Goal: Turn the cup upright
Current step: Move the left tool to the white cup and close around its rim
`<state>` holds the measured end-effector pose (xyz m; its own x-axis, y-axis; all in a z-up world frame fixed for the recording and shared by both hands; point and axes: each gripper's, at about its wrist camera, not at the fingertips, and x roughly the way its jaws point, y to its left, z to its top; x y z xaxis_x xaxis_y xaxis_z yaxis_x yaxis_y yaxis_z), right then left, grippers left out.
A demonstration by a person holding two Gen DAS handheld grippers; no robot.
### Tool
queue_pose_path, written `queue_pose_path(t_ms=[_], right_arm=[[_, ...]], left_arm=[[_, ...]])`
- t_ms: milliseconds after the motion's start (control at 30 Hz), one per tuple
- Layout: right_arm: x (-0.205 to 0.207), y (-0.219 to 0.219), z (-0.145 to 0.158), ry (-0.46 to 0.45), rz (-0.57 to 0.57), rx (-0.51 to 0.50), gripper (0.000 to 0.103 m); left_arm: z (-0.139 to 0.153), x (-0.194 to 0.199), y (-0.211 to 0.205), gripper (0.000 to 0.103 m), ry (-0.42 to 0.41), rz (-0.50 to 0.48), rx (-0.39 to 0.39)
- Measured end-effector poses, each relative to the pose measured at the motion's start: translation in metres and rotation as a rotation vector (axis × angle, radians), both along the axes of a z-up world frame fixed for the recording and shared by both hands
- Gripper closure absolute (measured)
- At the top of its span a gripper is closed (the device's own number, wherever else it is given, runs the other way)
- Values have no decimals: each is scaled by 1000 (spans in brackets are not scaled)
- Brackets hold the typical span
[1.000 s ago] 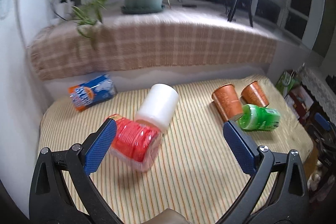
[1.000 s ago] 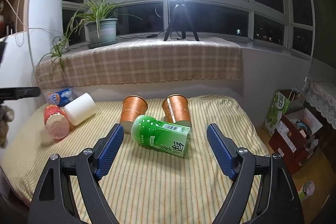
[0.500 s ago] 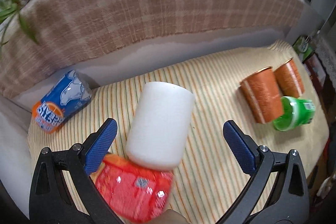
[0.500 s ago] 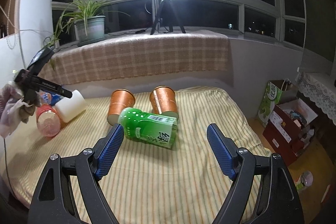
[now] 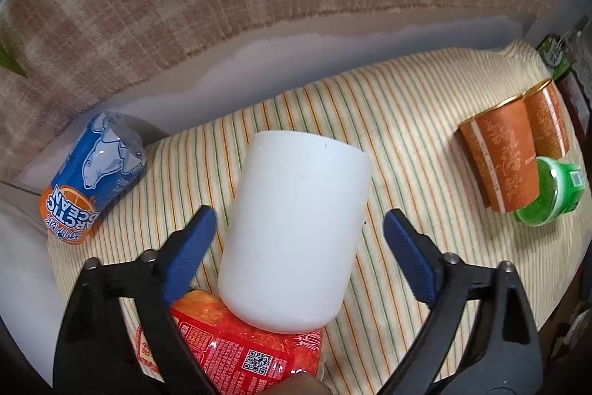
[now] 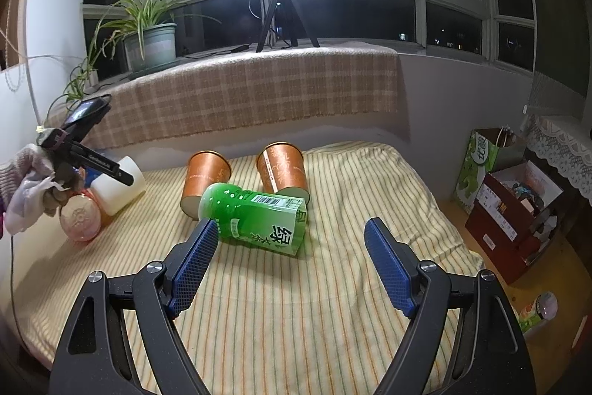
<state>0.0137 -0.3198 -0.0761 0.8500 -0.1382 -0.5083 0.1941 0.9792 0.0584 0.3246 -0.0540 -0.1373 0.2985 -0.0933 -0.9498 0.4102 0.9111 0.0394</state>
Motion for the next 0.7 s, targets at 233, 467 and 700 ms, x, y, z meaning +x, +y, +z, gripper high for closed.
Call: queue_pose_path(t_ms=[233,467,700], right_arm=[[-2,-5,0,-6,-16,10,22],[-4,-7,-1,-6,-18,13,22],[-7,-7,-3,-8,-12,15,22]], left_arm=[[-7,3,-4,24,5,3,25],[1,-2,-20,24,-22,7,16],[37,-37,-27,26,-42,-18,-43]])
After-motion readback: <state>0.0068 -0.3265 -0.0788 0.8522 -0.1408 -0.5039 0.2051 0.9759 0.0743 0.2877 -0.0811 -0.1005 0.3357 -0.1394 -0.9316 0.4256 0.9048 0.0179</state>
